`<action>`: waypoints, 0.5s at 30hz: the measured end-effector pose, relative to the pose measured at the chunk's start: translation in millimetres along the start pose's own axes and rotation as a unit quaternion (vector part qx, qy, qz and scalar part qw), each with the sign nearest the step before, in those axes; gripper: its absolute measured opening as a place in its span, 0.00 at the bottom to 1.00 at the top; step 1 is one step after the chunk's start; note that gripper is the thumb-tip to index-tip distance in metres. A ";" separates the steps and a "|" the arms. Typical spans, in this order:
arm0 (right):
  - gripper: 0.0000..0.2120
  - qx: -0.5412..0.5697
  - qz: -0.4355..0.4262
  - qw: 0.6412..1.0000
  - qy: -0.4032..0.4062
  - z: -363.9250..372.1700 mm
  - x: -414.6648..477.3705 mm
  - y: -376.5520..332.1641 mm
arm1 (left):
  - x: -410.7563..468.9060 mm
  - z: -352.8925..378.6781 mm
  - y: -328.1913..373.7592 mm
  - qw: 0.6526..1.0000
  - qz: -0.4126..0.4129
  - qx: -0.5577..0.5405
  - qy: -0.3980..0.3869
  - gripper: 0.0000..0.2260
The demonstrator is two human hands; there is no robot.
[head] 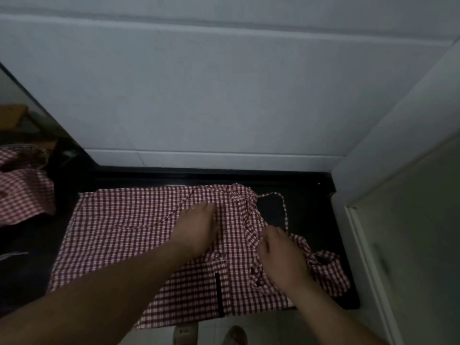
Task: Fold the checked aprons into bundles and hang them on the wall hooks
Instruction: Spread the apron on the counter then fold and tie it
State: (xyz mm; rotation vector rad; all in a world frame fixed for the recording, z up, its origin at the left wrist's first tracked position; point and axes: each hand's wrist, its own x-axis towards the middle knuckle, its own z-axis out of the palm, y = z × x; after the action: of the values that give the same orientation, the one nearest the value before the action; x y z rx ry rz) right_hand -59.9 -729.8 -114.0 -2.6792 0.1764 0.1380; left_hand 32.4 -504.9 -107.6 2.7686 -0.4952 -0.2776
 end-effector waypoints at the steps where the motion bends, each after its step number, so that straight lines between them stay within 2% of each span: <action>1: 0.05 0.007 0.007 1.000 -0.003 -2.3 6.2 -0.1 | 2.7 -4.7 -12.1 0.999 -0.040 -0.010 -0.005 0.13; 3: 0.06 0.009 0.047 0.999 0.019 -4.9 24.6 4.9 | 12.2 -12.3 -31.8 0.996 -0.081 -0.013 0.015 0.18; 5: 0.11 0.017 0.133 0.990 0.046 -9.8 49.8 18.0 | 28.2 -16.1 -41.3 0.997 -0.073 0.017 0.031 0.25; 7: 0.19 -0.002 0.223 0.975 0.016 -12.8 73.6 36.7 | 46.1 -19.5 -39.5 0.997 -0.054 0.050 0.002 0.30; 9: 0.22 -0.048 0.263 0.962 -0.051 -15.7 92.4 47.7 | 62.9 -19.6 -37.2 0.995 -0.041 0.084 -0.040 0.27; 11: 0.10 -0.048 0.242 0.965 -0.090 -16.3 105.1 52.8 | 73.7 -18.5 -37.3 0.991 -0.035 0.108 -0.067 0.21; 12: 0.10 -0.036 0.224 0.969 -0.100 -16.5 111.6 53.2 | 76.0 -19.0 -37.9 0.990 -0.030 0.116 -0.069 0.18; 15: 0.11 0.087 0.232 0.968 -0.047 -27.7 130.8 45.5 | 77.0 -28.0 -35.1 0.994 -0.019 0.093 -0.050 0.10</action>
State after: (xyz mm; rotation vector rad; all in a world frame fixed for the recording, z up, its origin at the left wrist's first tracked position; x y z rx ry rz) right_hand 64.4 -796.0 -125.3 -2.4052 0.7480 0.3733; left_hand 120.8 -494.3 -103.6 2.9577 -0.5186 -0.3989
